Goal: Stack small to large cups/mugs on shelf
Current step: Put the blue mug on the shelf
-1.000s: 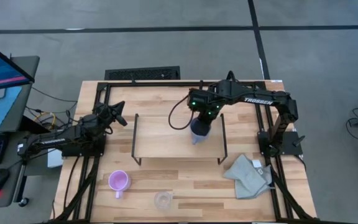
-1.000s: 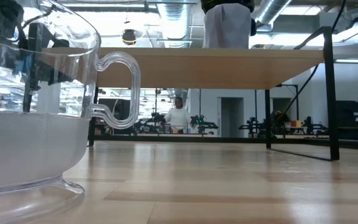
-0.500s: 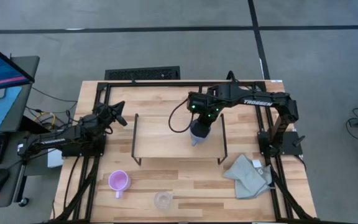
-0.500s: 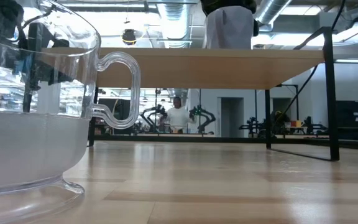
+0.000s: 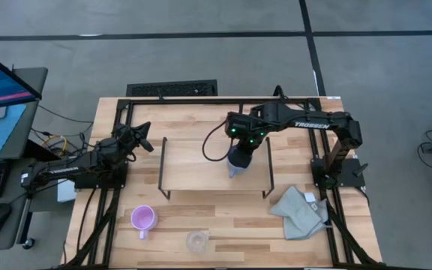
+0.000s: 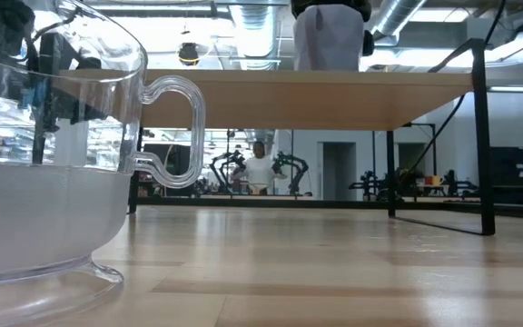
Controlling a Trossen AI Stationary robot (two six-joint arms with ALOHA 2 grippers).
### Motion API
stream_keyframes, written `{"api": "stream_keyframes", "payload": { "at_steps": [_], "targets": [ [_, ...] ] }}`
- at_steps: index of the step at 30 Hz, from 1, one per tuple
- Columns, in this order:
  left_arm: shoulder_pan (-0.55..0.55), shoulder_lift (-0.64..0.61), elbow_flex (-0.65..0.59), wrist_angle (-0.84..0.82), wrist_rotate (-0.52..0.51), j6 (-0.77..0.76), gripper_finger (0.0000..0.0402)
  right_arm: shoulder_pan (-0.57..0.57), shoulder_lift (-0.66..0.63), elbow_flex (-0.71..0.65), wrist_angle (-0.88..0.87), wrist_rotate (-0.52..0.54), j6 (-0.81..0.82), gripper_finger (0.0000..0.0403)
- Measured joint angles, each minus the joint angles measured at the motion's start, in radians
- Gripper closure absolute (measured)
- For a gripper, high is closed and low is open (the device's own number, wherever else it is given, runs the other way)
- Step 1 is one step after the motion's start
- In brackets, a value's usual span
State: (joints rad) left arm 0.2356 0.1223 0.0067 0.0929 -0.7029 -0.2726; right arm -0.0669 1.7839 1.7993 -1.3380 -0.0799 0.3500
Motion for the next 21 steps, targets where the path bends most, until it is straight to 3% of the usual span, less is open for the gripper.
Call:
{"api": "stream_keyframes", "payload": {
  "at_steps": [21],
  "targets": [
    [0.000,0.000,0.000,0.000,0.000,0.000,0.0395,0.001,0.007,-0.005,-0.016,-0.003,0.009,0.0328]
  ]
}}
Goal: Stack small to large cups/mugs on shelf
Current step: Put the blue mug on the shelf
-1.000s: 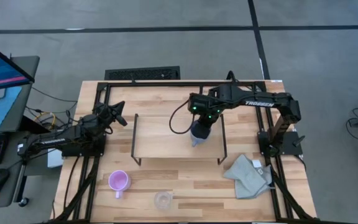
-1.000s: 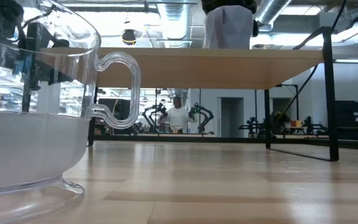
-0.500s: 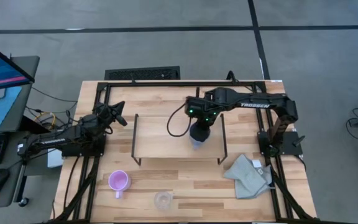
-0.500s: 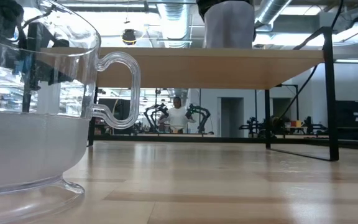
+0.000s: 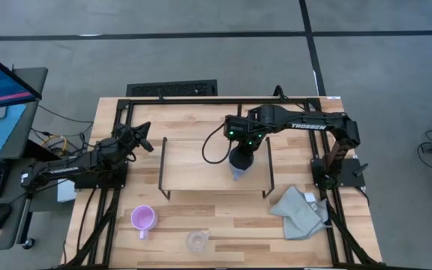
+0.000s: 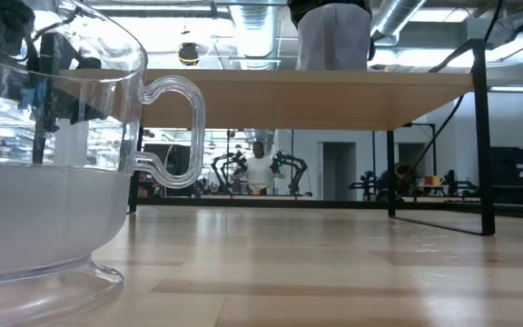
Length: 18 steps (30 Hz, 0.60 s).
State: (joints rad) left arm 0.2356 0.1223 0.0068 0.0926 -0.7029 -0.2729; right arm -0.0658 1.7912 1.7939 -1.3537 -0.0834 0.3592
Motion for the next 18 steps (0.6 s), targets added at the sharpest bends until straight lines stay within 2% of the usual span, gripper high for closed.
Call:
{"api": "stream_keyframes", "payload": {
  "at_steps": [14,18],
  "targets": [
    [0.000,0.000,0.000,0.000,0.000,0.000,0.0395,0.000,-0.002,0.002,-0.001,-0.003,0.000,0.0326],
    [0.000,0.000,0.000,0.000,0.000,0.000,0.0395,0.000,-0.002,0.002,-0.001,-0.006,0.000,0.0309]
  ]
}}
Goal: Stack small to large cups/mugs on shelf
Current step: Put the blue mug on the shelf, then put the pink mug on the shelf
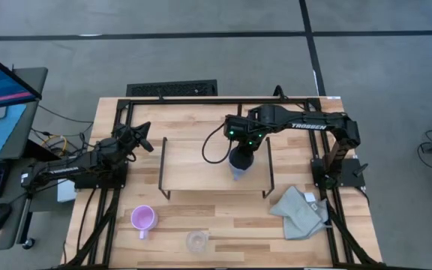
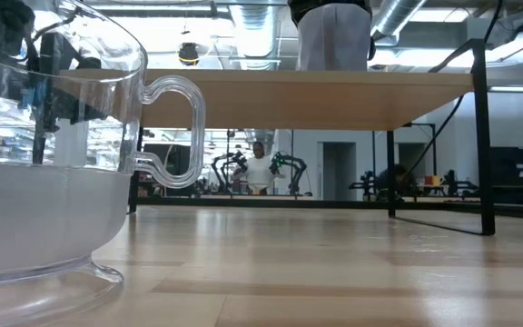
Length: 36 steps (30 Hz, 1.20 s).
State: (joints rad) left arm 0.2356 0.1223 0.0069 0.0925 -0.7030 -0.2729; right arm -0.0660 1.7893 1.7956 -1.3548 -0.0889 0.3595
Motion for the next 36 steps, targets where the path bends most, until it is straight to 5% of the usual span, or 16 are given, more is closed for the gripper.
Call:
{"api": "stream_keyframes", "payload": {
  "at_steps": [14,36],
  "targets": [
    [0.000,0.000,0.000,0.000,0.000,0.000,0.0395,0.000,0.000,0.000,0.000,-0.016,-0.001,0.0167],
    [0.000,0.000,0.000,0.000,0.000,0.000,0.0395,0.000,-0.002,0.248,-0.171,0.020,-0.002,0.0191]
  ]
}}
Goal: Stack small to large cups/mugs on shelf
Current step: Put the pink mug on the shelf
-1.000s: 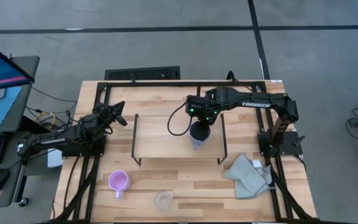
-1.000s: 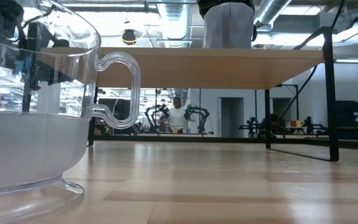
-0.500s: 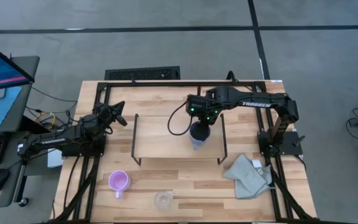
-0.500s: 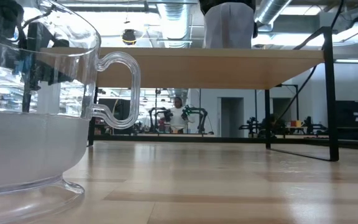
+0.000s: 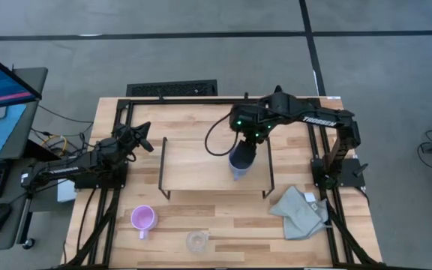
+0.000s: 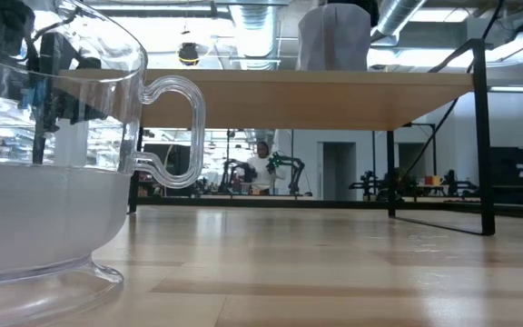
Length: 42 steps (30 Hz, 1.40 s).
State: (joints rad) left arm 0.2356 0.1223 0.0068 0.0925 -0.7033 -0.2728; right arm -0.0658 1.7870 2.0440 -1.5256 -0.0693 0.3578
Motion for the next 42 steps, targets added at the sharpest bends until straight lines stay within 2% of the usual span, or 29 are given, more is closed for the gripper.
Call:
{"api": "stream_keyframes", "payload": {
  "at_steps": [6,10,20,27,33,37,42],
  "targets": [
    [0.000,0.000,0.000,0.000,0.000,0.000,0.0395,0.000,0.000,0.058,-0.046,0.067,-0.020,0.0211],
    [0.000,0.000,0.000,0.000,0.000,0.000,0.0395,0.000,0.001,0.101,-0.047,0.131,-0.066,0.0241],
    [0.000,0.000,0.000,0.000,0.000,0.000,0.0395,-0.002,0.000,0.223,-0.045,0.244,-0.126,0.0389],
    [0.000,0.000,0.000,0.000,0.000,0.000,0.0395,0.027,-0.051,0.231,-0.045,0.399,-0.131,0.0382],
    [0.000,0.000,0.000,0.000,0.000,0.002,0.0395,0.056,-0.212,0.202,-0.044,0.512,-0.081,0.0398],
    [0.000,0.000,0.000,0.000,0.000,0.001,0.0395,0.106,-0.333,0.131,-0.034,0.630,-0.028,0.0389],
    [0.000,0.000,0.000,0.000,0.000,-0.024,0.0395,0.145,-0.460,-0.049,0.024,0.678,0.001,0.0396]
  ]
}}
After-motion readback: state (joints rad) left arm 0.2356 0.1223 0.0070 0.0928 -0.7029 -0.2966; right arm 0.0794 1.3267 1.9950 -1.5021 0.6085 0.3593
